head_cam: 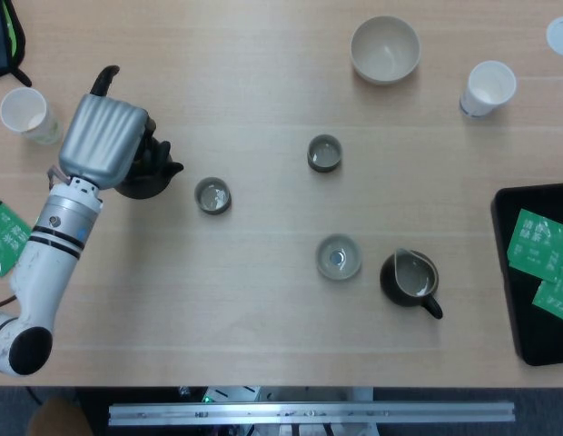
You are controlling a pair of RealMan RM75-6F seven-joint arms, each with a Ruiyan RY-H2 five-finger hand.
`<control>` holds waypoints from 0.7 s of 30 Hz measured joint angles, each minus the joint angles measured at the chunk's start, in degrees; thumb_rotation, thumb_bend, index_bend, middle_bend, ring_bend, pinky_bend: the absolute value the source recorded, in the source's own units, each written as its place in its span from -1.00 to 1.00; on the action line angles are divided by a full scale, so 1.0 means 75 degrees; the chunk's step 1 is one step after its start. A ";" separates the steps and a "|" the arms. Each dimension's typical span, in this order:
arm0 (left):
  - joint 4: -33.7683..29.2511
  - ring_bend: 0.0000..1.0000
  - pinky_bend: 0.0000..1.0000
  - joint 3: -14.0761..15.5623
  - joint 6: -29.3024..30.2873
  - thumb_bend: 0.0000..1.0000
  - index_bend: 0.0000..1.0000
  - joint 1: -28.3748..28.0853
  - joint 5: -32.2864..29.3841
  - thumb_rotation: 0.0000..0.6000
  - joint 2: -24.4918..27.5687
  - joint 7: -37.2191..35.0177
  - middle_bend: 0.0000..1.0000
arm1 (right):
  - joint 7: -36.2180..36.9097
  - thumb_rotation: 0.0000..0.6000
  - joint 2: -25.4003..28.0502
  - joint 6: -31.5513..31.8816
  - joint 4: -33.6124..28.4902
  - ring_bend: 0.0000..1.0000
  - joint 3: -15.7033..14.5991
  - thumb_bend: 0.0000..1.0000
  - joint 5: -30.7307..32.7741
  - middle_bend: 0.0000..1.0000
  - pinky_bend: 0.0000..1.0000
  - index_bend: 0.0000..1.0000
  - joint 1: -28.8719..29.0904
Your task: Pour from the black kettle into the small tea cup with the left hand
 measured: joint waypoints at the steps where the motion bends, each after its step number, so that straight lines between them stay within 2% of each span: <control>1: -0.0046 0.66 -0.77 0.0013 0.0010 -0.19 0.73 0.0000 0.0031 0.33 -0.0007 0.0046 1.00 | 0.0009 1.00 -0.0002 0.0002 0.0006 -0.56 -0.0005 -0.71 0.0000 -0.35 -0.52 -0.33 -0.0005; 11: -0.0244 0.66 -0.77 0.0104 0.0154 -0.19 0.73 -0.0014 0.0318 0.36 -0.0290 0.0556 1.00 | 0.0131 1.00 -0.0027 0.0069 0.0117 -0.56 -0.0031 -0.71 0.0016 -0.35 -0.52 -0.33 -0.0071; 21: 0.0103 0.66 -0.77 0.0138 0.0192 -0.19 0.73 -0.0074 0.0402 0.43 -0.0733 0.0995 1.00 | 0.0277 1.00 -0.0046 0.0092 0.0259 -0.56 -0.0032 -0.71 0.0076 -0.35 -0.52 -0.33 -0.0121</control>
